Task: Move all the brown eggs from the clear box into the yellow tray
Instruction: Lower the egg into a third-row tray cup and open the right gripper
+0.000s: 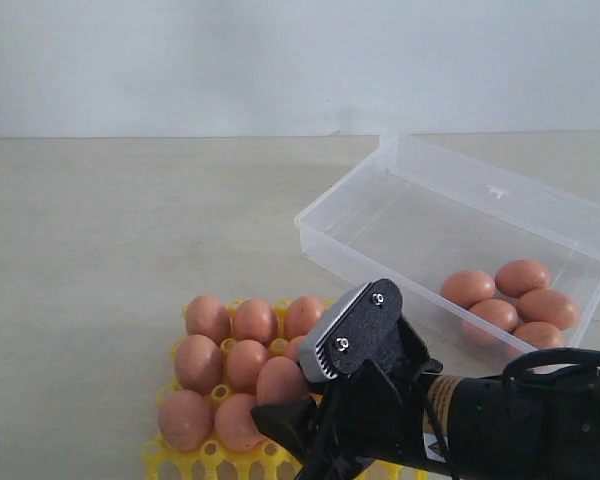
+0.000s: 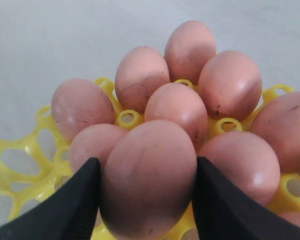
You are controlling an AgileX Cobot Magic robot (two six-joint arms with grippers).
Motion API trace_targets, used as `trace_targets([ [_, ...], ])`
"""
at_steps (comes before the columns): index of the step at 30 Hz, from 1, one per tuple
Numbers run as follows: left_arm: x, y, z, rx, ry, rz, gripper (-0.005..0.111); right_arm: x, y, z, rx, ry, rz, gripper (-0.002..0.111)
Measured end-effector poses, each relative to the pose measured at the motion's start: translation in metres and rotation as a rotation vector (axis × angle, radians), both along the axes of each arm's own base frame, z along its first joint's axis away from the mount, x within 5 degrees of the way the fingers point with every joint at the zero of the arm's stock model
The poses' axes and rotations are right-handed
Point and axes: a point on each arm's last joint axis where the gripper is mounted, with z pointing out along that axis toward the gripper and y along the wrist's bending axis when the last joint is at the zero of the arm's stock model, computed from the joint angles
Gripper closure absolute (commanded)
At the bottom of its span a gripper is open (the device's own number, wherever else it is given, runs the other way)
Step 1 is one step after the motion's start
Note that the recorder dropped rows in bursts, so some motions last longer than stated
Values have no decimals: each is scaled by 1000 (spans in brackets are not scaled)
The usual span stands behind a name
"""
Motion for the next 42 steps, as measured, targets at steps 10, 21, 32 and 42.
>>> trace_targets([
  [10, 0, 0, 0, 0, 0, 0, 103, 0, -1, -1, -14, 11, -4, 109],
  [21, 0, 0, 0, 0, 0, 0, 103, -1, -4, -7, -71, 54, -20, 106],
  [32, 0, 0, 0, 0, 0, 0, 103, -1, -6, -7, -77, 60, -38, 57],
  [42, 0, 0, 0, 0, 0, 0, 103, 0, -7, -7, -88, 56, -44, 54],
])
